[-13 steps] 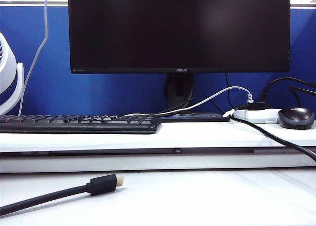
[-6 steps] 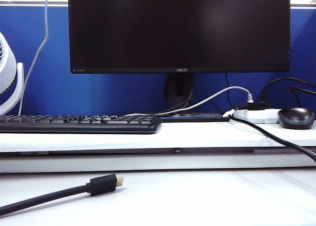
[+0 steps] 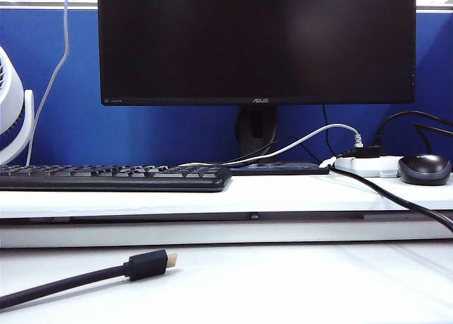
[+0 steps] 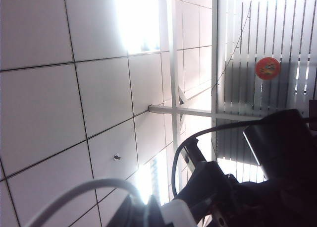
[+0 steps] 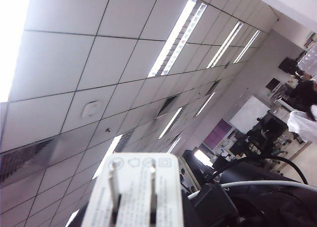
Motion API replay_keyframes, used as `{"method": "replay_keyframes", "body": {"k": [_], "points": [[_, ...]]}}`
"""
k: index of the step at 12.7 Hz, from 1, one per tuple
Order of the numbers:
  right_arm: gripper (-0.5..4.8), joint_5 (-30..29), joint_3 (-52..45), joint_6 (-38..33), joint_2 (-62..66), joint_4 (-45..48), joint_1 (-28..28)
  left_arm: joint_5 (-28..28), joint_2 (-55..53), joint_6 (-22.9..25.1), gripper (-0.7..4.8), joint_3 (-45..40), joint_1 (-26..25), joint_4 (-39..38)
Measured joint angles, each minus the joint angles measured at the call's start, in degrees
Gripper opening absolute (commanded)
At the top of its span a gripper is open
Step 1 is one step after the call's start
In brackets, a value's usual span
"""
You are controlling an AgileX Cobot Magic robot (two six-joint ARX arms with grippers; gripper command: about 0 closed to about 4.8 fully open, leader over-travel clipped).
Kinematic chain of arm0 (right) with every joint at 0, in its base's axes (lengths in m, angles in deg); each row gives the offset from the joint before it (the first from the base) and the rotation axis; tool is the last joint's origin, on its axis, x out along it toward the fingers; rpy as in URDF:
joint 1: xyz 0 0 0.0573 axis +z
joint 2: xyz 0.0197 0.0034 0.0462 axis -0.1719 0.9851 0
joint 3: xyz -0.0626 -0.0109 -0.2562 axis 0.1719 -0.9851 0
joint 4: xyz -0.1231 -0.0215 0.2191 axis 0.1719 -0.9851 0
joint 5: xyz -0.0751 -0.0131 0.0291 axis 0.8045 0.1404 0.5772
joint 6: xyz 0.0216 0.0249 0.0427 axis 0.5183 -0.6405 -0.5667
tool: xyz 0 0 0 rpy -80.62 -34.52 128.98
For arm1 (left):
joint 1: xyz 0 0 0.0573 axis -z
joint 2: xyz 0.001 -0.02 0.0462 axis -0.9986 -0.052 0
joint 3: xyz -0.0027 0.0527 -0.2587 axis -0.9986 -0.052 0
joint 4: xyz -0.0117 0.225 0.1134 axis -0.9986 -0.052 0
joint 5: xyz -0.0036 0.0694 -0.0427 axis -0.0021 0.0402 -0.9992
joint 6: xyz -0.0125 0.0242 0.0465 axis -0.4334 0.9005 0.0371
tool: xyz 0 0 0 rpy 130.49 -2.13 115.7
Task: Pick up the Type-C charging cable and the charging base, insert one end of the Type-C charger into the corresponding slot on the base, and finally place the plugged-in charger back on the table.
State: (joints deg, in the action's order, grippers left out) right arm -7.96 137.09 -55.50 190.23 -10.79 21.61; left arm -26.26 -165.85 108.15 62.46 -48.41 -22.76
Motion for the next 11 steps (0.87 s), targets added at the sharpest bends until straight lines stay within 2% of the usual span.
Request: {"method": "replay_keyframes", "body": {"k": [3, 6, 9, 10, 11], "points": [[-0.04, 0.6, 0.0, 2.8, 0.0, -0.2, 0.0, 0.6, 0.1, 0.0, -0.06, 0.0, -0.2, -0.2], [-0.04, 2.2, 0.1, 1.2, 0.0, -1.0, 0.0, 2.3, 0.0, 0.0, -0.03, 0.0, -0.2, 0.0], [-0.04, 2.2, 0.0, 1.2, 0.0, -1.1, 0.0, 2.7, 0.0, 0.0, 0.28, 0.0, -0.1, -0.1], [-0.04, 2.2, 0.0, 1.2, 0.0, -1.1, 0.0, 2.7, 0.0, 0.0, 0.25, 0.0, -0.1, -0.3], [-0.04, 2.2, 0.0, 1.2, 0.0, -1.1, 0.0, 2.7, 0.0, 0.0, -0.06, 0.0, -0.1, -0.4]]}}
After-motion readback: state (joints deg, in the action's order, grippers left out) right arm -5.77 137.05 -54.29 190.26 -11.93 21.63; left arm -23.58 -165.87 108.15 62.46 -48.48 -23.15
